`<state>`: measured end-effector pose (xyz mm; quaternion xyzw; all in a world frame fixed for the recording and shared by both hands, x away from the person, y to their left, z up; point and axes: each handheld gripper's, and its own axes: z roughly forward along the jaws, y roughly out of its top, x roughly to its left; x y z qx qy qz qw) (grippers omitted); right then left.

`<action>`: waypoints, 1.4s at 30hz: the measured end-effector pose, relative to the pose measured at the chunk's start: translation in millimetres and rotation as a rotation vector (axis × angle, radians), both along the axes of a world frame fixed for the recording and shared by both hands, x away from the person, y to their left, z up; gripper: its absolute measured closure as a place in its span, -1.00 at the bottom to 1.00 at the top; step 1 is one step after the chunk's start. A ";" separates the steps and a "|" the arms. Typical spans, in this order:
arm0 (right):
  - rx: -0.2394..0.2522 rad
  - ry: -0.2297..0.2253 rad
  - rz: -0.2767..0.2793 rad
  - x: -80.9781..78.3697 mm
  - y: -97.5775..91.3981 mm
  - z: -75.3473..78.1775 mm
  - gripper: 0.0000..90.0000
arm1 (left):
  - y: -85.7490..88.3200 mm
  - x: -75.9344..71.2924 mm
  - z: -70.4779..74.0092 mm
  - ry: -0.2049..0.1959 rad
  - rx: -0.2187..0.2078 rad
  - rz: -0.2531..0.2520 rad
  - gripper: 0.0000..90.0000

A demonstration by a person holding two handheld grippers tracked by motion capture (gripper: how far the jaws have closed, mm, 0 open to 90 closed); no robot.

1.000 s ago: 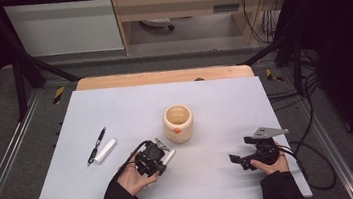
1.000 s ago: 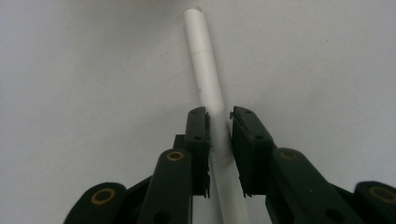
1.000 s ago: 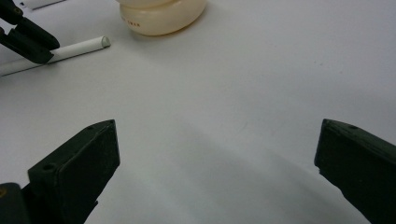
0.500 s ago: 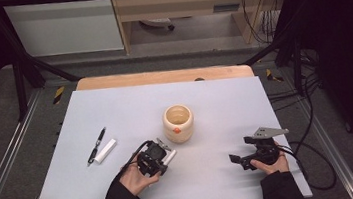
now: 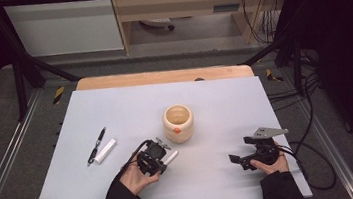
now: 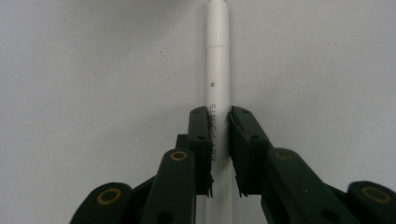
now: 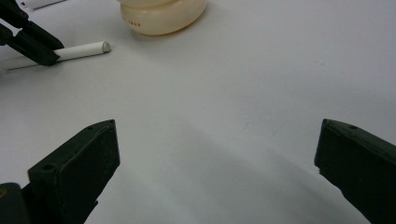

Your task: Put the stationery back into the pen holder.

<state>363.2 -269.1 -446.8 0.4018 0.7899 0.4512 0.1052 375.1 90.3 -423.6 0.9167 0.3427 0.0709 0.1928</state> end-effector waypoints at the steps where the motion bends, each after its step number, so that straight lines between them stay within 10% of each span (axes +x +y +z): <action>1: 0.000 0.001 0.000 0.0 0.1 -0.1 -0.98 | 0.3 0.0 0.1 0.001 0.000 -0.003 0.74; 13: 0.001 0.003 0.001 0.0 0.4 -0.3 -0.98 | 7.1 -1.3 7.3 -0.006 -0.018 -0.015 0.74; 42: -0.001 0.005 0.000 0.0 0.6 -0.4 -0.98 | 31.1 -6.3 35.4 -0.121 -0.226 0.042 0.74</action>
